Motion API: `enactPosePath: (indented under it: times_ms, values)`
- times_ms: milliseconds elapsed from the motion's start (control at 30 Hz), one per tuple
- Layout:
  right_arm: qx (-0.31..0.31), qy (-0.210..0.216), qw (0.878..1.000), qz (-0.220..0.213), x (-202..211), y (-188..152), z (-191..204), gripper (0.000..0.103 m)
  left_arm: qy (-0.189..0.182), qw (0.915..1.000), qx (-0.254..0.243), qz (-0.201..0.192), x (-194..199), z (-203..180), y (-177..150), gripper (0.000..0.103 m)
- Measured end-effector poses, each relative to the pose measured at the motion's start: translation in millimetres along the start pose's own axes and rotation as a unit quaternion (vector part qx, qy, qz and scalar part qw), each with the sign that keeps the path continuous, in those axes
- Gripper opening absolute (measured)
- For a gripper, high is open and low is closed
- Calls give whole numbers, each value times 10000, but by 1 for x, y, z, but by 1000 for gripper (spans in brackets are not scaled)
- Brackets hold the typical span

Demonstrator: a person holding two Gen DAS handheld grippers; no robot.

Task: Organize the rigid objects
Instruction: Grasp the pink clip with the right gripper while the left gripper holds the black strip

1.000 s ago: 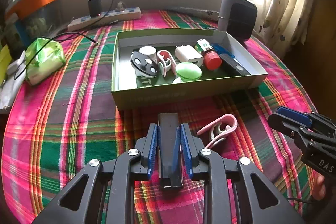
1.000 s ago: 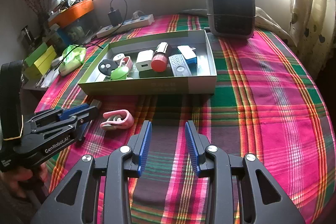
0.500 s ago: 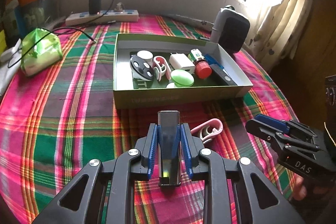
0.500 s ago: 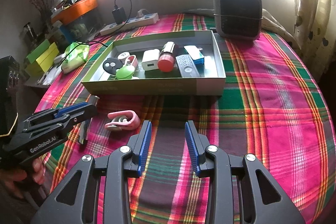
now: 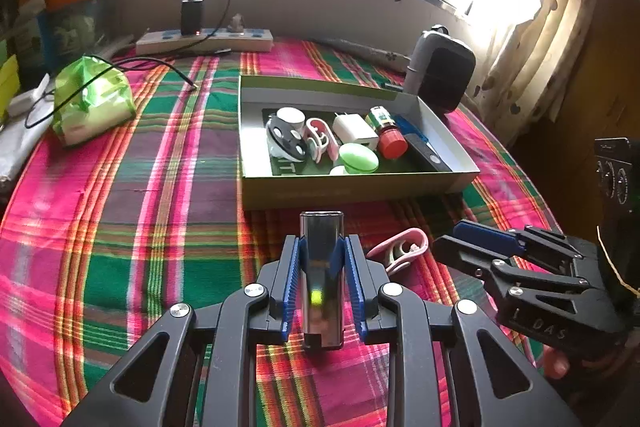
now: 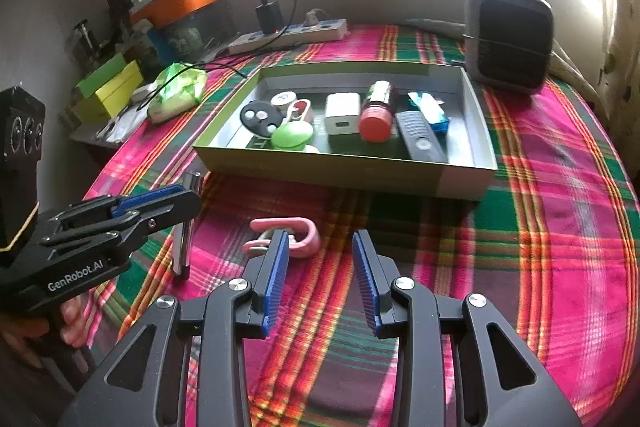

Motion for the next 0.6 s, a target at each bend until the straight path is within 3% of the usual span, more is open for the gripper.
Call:
enactPosePath:
  times_ms: [167, 300, 600]
  values:
    - [97, 62, 9999, 40, -6, 3, 6, 35, -7, 10000, 25, -42, 4, 4, 0, 22]
    - [150, 72, 9998, 103, -12, 3, 11, 45, -17, 10000, 53, -68, 6, 7, 0, 22]
    - [388, 121, 9990, 211, -26, 5, 24, 50, -19, 9999, 119, -89, 9, 15, -1, 22]
Point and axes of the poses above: each gripper's, at about its wrist camera, not at the fingertips, and x roughly against the way its jaws point, z to its left, y to its top, the point moved 3 cm from there along -x, roughly the way its jaws point, and after that the axes turned 1 degree about x, right-handed, at the moved point
